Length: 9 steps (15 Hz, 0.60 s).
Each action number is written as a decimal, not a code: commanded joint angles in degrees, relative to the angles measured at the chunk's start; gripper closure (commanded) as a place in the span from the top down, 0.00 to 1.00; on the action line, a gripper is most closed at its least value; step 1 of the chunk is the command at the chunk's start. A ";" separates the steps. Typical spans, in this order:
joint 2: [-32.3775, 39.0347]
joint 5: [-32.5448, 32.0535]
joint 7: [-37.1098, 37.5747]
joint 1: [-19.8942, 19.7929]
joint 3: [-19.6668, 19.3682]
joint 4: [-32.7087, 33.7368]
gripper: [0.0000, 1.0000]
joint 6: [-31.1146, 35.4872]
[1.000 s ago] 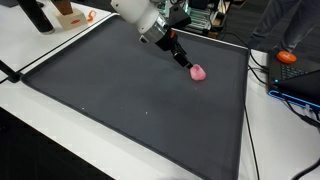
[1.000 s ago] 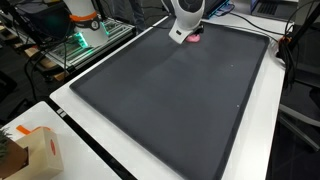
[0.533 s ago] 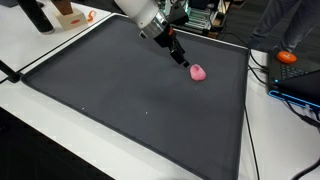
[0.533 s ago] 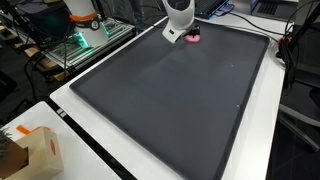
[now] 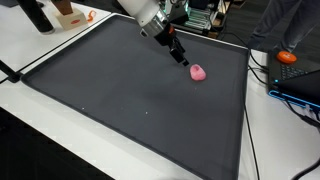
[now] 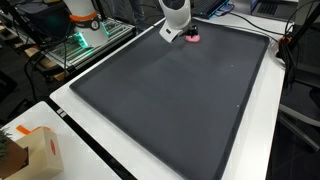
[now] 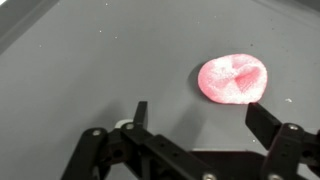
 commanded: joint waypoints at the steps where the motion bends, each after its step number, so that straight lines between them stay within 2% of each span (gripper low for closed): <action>1: -0.67 -0.20 1.22 1.05 -0.48 -0.51 1.00 0.86; 6: 2.09 -4.47 2.54 2.09 -0.58 5.08 1.00 -0.97; 9: 4.31 -9.66 3.25 2.79 -0.62 9.90 1.00 -3.34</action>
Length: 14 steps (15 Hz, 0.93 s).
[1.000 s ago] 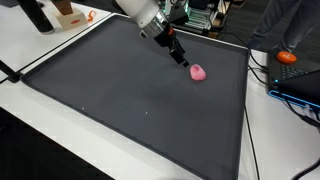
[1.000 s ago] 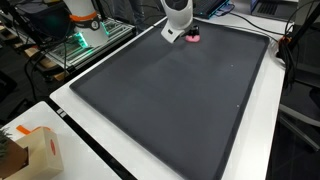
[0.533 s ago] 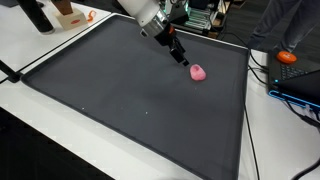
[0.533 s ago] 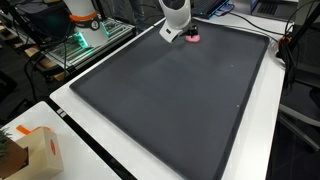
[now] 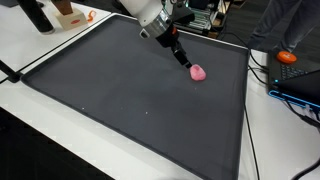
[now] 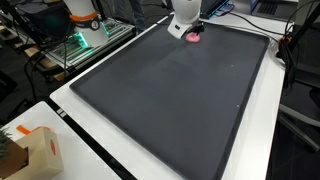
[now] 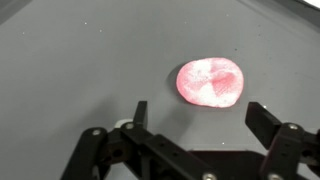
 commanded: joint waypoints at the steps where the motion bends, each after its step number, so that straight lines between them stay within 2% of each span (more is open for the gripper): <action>1: 4.16 -7.20 1.64 1.32 -0.55 7.12 1.00 -4.47; 3: 6.46 -14.03 1.31 2.30 -0.74 11.49 1.00 -7.34; 7: 10.62 -23.62 -0.53 3.52 0.38 19.73 1.00 -11.78; 14: 15.72 -32.97 -8.84 7.31 3.27 30.43 1.00 -15.18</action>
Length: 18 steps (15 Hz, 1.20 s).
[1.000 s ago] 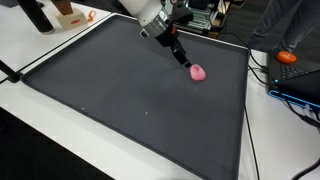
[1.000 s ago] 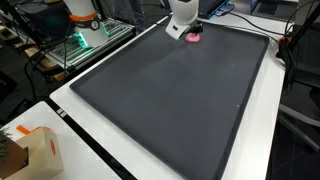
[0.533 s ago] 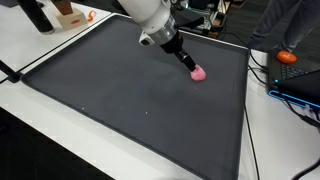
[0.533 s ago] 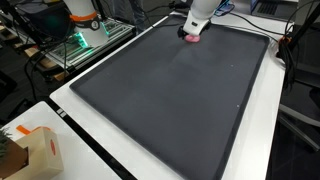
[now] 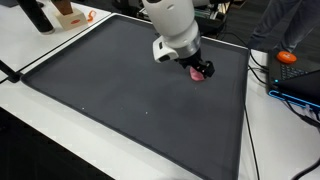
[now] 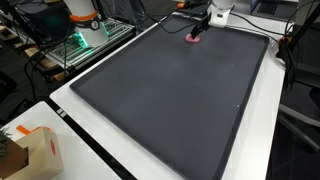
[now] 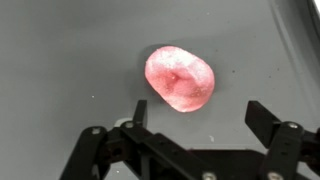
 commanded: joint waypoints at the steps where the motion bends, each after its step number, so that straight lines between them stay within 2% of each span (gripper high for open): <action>1: 3.07 -5.74 -4.52 2.08 0.84 5.85 1.00 -2.86; 7: 4.02 -15.13 -12.22 5.78 1.83 9.54 1.00 -4.59; 18: 4.42 -29.03 -29.10 10.91 5.30 11.47 1.00 -10.79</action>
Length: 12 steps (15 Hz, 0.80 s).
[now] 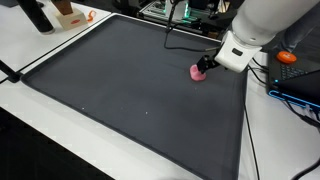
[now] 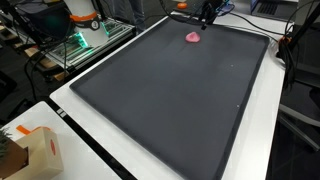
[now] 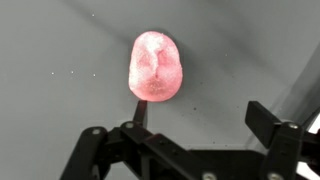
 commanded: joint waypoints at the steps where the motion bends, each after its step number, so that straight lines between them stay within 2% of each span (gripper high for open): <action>1: 1.67 -5.49 -5.88 1.58 0.93 1.35 1.00 -2.48; 12: 2.25 -21.96 -23.43 5.48 2.79 -0.44 1.00 -1.89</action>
